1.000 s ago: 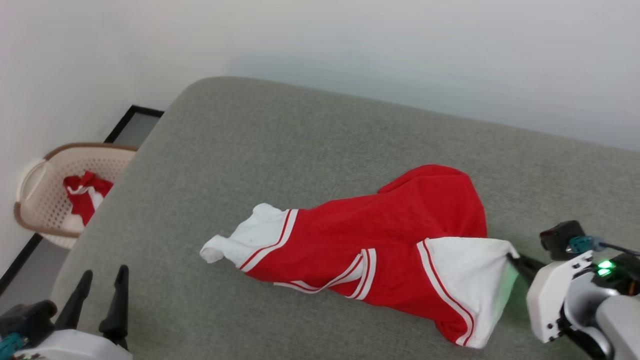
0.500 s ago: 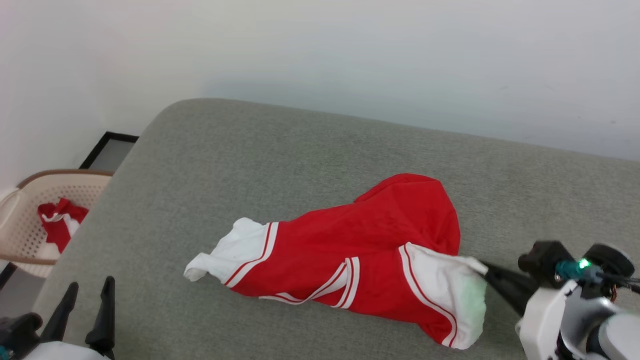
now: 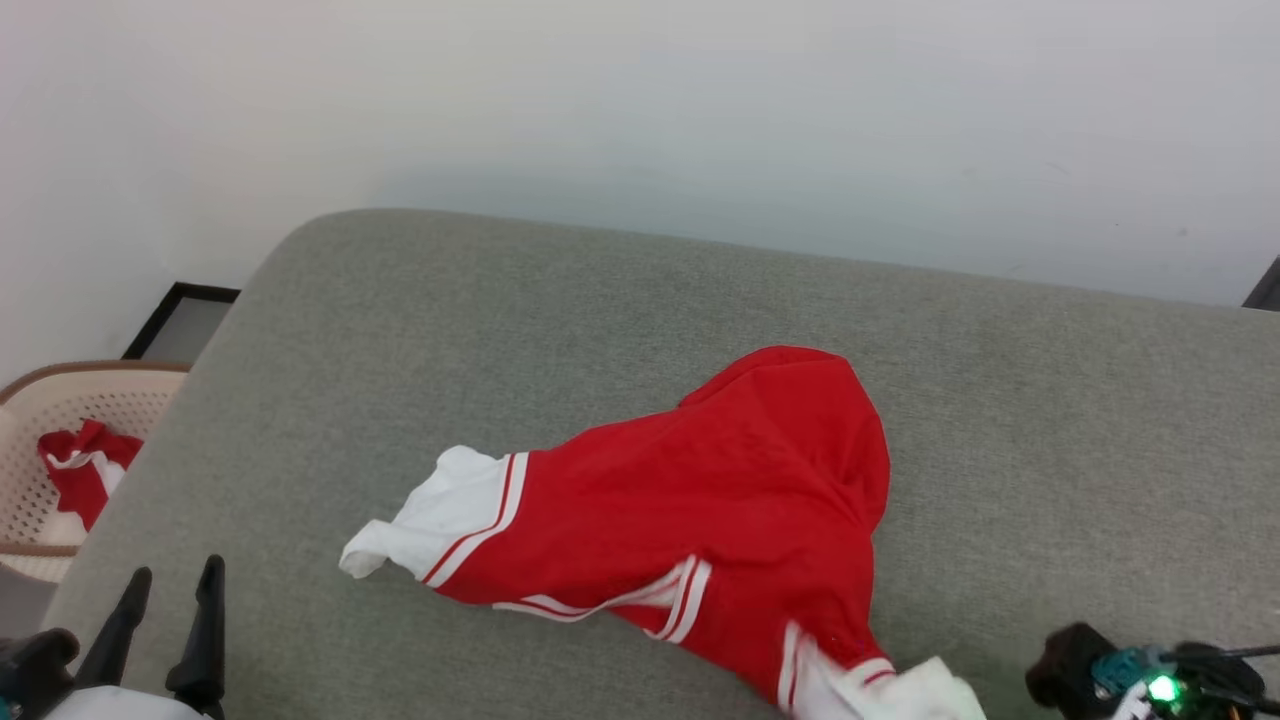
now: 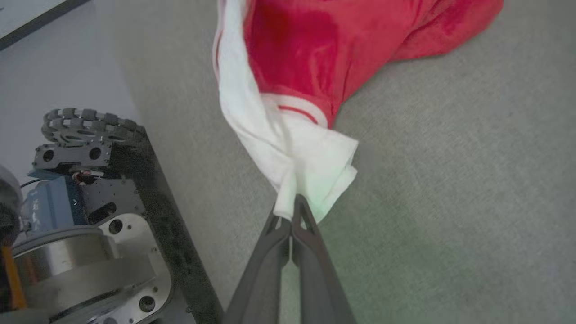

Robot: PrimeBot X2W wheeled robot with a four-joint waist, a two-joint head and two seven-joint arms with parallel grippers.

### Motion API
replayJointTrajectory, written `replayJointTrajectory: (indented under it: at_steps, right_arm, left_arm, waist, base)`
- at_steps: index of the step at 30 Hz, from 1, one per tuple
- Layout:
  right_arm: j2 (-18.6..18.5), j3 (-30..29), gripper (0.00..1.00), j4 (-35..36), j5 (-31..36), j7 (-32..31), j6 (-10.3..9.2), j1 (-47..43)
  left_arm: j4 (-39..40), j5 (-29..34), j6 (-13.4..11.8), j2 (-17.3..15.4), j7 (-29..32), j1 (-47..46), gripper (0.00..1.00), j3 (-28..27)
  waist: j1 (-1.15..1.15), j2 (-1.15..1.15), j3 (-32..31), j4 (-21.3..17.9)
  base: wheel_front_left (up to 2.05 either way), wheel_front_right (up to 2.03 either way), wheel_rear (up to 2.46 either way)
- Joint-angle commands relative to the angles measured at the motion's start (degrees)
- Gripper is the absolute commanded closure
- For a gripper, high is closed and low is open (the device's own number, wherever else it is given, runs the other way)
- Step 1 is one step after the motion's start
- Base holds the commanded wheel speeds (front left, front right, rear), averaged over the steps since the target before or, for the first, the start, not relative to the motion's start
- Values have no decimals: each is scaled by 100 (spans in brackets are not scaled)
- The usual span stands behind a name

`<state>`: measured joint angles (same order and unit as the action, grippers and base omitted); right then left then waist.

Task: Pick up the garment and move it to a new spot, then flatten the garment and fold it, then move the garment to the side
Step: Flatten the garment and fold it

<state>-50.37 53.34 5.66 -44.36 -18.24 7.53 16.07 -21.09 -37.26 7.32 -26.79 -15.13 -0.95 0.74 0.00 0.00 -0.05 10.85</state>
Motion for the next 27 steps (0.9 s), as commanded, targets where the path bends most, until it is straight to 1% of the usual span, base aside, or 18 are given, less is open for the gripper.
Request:
replayJointTrajectory:
  at_steps: [1, 5, 10, 15, 18, 22, 27]
  right_arm:
    - [-92, 87, 100, 17, -103, -71, -9, -62]
    - [-300, 240, 100, -63, -305, -234, -9, -67]
    - [-478, 278, 100, -363, -268, -250, -9, -15]
    - [-515, 55, 100, -796, -230, -101, -9, 21]
    - [-598, -127, 100, -1107, -59, 1, -9, 62]
    - [-610, -335, 100, -1406, 87, 77, -9, 46]
    - [-489, -522, 100, -1582, 127, 33, -9, -48]
  left_arm:
    - [-5, -20, 25, -16, 0, 8, 0, -14]
    - [-22, -46, 26, -30, 0, 1, 0, 13]
    - [-28, -63, 26, -56, 0, -32, 0, 51]
    - [-34, -88, 26, -83, 0, -58, 0, 81]
    - [-30, -100, 25, -96, 0, -67, 0, 104]
    - [-37, -117, 23, -110, 0, -78, 0, 128]
    - [-62, -125, 22, -126, 0, -59, 0, 200]
  waist:
    - [0, 0, -2, -27]
    - [0, 0, -5, -77]
    - [0, 0, 15, -128]
    - [0, 0, 39, -172]
    - [0, 0, 52, -182]
    - [0, 0, 60, -183]
    - [0, 0, 49, -185]
  base:
    - [0, 0, 0]
    - [0, 0, 0]
    - [0, 0, 0]
    - [0, 0, 0]
    - [0, 0, 0]
    - [0, 0, 0]
    - [0, 0, 0]
